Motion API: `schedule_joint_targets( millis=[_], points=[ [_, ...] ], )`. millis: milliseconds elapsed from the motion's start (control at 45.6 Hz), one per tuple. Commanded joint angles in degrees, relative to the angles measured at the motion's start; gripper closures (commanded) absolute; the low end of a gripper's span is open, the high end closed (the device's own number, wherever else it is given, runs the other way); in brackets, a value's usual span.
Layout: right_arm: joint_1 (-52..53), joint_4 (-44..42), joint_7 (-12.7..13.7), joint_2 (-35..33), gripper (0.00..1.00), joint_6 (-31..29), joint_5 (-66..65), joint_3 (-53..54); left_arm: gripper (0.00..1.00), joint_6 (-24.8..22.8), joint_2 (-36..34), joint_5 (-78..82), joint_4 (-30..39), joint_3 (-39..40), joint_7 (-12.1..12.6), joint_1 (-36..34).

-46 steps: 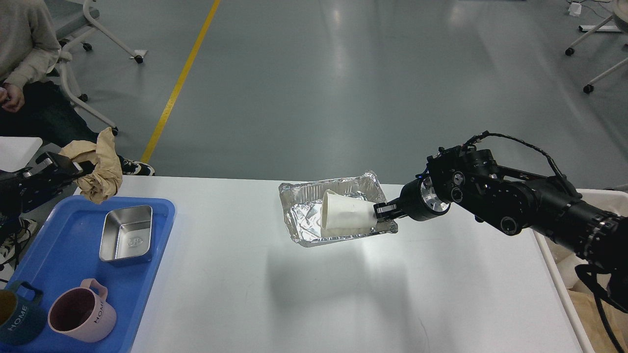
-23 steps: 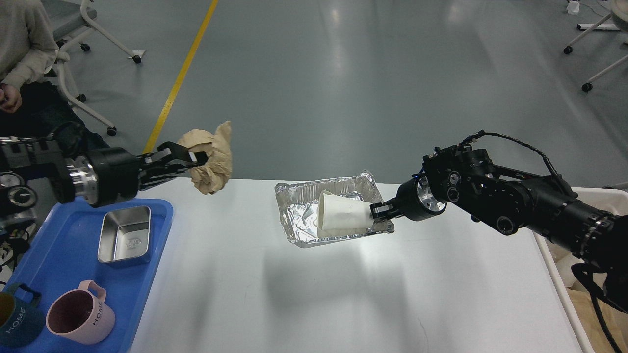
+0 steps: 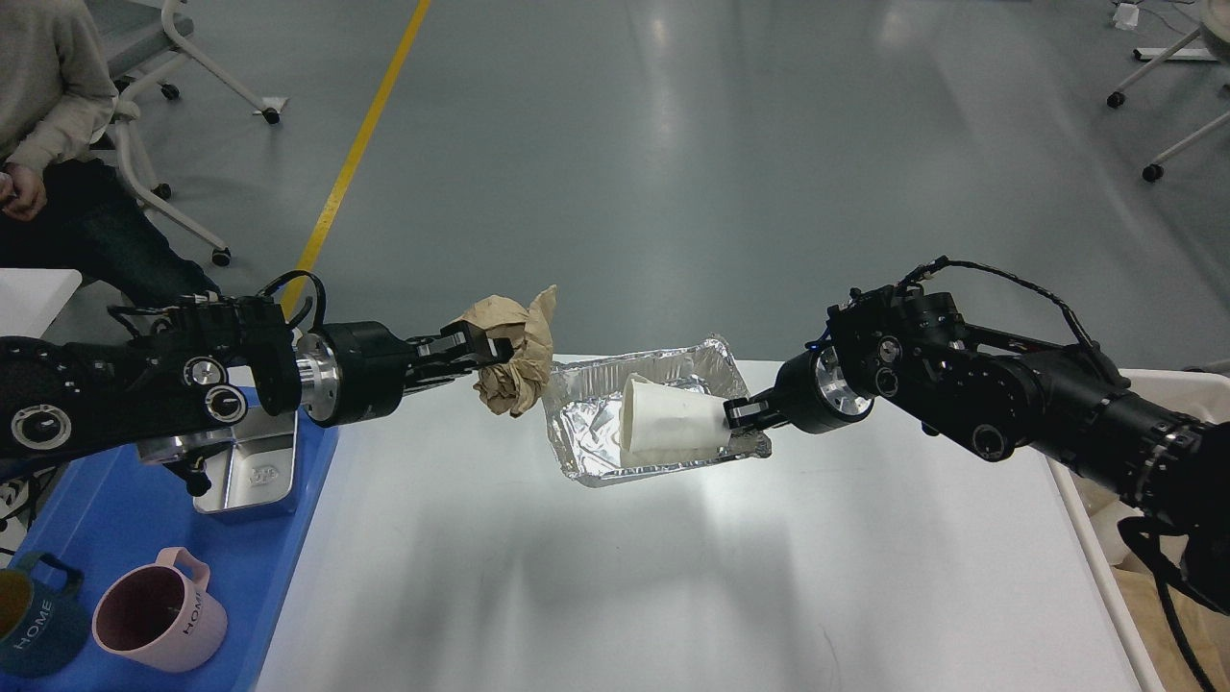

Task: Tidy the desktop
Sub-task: 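Drop the napkin into the foil tray and open the left gripper, then carry the loaded foil tray with the right gripper to the white bin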

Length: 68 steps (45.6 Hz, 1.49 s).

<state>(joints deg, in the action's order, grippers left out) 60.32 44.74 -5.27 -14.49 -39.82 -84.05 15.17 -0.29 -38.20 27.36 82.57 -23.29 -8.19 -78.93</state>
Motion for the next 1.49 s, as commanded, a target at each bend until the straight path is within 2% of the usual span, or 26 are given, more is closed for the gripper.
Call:
schedule_joint_targets(
  millis=[0,175,241,351,417,461,505,680,834,1009,1228,1404,1470],
  points=[
    [0.06,0.00,0.00,-0.10,1.00,0.00,0.03,0.30,0.94,1.52,4.71,-1.52,-2.41,-0.09,0.19,0.98],
    [0.15,0.09,0.00,-0.18,1.00,0.00,0.11,0.30,0.93,1.96,9.10,-2.57,-4.78,-0.09,0.89,1.06],
    [0.06,0.09,0.00,-0.27,1.00,0.00,0.11,0.65,0.89,1.96,10.07,-3.01,-5.31,-0.18,1.16,1.06],
    [0.15,0.09,0.00,-0.18,1.00,0.00,0.11,0.83,0.73,1.96,10.07,-3.10,-5.40,-1.67,3.70,0.98],
    [0.15,0.09,0.00,-0.18,1.00,0.00,0.11,0.83,0.60,2.05,9.99,-3.10,-5.40,-2.02,5.46,0.98],
    [0.15,0.09,0.00,-0.27,1.00,0.00,0.11,0.83,0.54,2.05,9.72,-3.10,-5.40,-2.03,5.90,0.98],
    [0.15,0.09,0.00,-0.27,1.00,0.00,0.11,0.83,0.49,2.05,9.55,-3.10,-5.40,-2.03,6.08,0.98],
    [0.15,0.00,0.00,-0.36,1.00,-0.09,0.11,1.27,0.22,2.05,8.84,-3.10,-5.32,-1.67,5.64,0.80],
    [0.06,0.00,0.00,-0.45,1.00,-0.09,0.11,1.27,0.10,2.05,8.93,-3.19,-5.23,-1.06,5.11,0.27],
    [-0.02,0.00,-0.09,-1.59,1.00,-0.09,0.11,1.35,0.05,1.87,7.97,-5.21,-4.88,1.22,4.94,-0.17],
    [-0.90,0.00,-0.09,-3.17,1.00,-0.09,0.38,2.93,0.04,1.70,1.73,-11.00,-4.79,8.25,4.85,1.32],
    [-1.25,-0.09,-0.09,-5.54,1.00,0.00,3.54,3.29,0.04,1.79,-3.98,-14.44,-4.79,20.46,4.76,10.10],
    [-1.61,-0.09,-0.09,-6.86,1.00,0.18,4.33,3.64,0.04,1.87,-5.04,-14.70,-4.79,26.26,3.89,14.85]
  ],
)
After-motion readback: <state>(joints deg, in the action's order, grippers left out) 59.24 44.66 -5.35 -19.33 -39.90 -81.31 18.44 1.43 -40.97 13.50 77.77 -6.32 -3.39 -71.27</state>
